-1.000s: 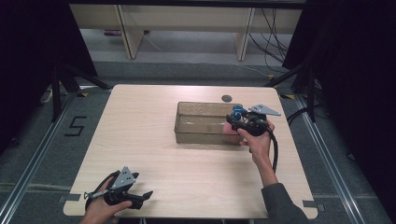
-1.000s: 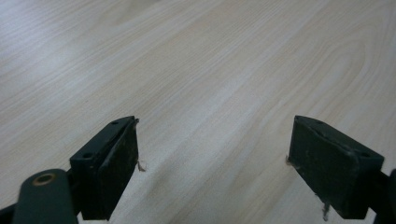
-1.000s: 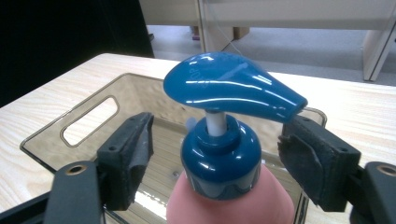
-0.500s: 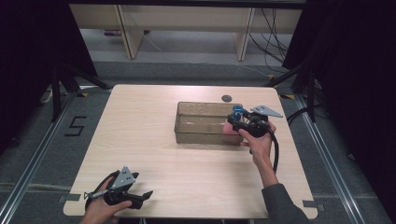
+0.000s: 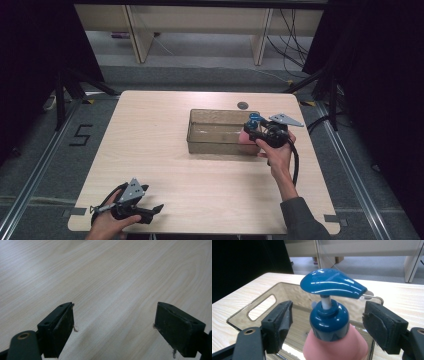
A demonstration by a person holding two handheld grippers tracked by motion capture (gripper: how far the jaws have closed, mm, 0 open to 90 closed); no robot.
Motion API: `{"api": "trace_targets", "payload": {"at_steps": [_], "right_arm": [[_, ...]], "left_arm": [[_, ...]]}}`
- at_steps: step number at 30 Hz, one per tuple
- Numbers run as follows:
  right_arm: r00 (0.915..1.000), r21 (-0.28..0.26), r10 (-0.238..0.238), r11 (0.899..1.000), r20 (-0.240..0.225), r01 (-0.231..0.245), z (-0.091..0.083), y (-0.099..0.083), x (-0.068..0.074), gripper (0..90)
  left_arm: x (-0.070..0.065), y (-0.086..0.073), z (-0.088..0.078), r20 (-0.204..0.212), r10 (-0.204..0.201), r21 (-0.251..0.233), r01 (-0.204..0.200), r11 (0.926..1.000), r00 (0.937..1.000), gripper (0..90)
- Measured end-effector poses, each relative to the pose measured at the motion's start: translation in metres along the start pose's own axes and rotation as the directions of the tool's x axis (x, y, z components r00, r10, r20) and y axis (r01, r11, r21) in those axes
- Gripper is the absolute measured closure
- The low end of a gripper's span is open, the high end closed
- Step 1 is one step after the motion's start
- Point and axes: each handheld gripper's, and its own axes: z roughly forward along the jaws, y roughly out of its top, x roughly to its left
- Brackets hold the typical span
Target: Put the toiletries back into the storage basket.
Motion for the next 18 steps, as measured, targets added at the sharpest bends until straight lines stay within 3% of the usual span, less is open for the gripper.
{"api": "trace_targets", "payload": {"at_steps": [2, 3, 5, 12, 13, 18], "right_arm": [[1.0000, 0.005, -0.001, 1.000, 0.007, 0.001, -0.001, 0.000, 0.000, 24.1], [0.9991, 0.011, 0.041, 0.999, 0.004, -0.041, -0.001, -0.001, 0.003, 24.0], [0.9999, 0.013, 0.002, 1.000, 0.015, -0.002, -0.002, -0.001, 0.000, 23.7], [0.9991, 0.012, 0.040, 0.999, 0.012, -0.040, -0.007, -0.002, 0.002, 22.9], [0.9998, 0.005, 0.001, 1.000, 0.020, -0.001, -0.008, -0.002, -0.001, 22.5], [0.9999, 0.001, 0.003, 1.000, 0.013, -0.003, -0.011, -0.004, 0.001, 21.2]], "left_arm": [[0.000, 0.000, 0.000, 0.002, -0.001, -0.001, 0.001, 1.0000, 1.0000, 15.4], [0.001, 0.000, 0.000, -0.005, 0.008, 0.000, -0.008, 1.0000, 1.0000, 15.4], [0.001, 0.000, 0.000, -0.006, 0.013, -0.002, -0.013, 0.9999, 0.9999, 15.4], [0.000, 0.000, 0.000, 0.001, -0.002, -0.001, 0.002, 1.0000, 1.0000, 15.4], [0.000, 0.000, 0.000, 0.001, -0.002, -0.001, 0.002, 1.0000, 1.0000, 15.4], [0.000, 0.000, -0.001, 0.000, -0.002, -0.002, 0.002, 1.0000, 1.0000, 15.4]]}}
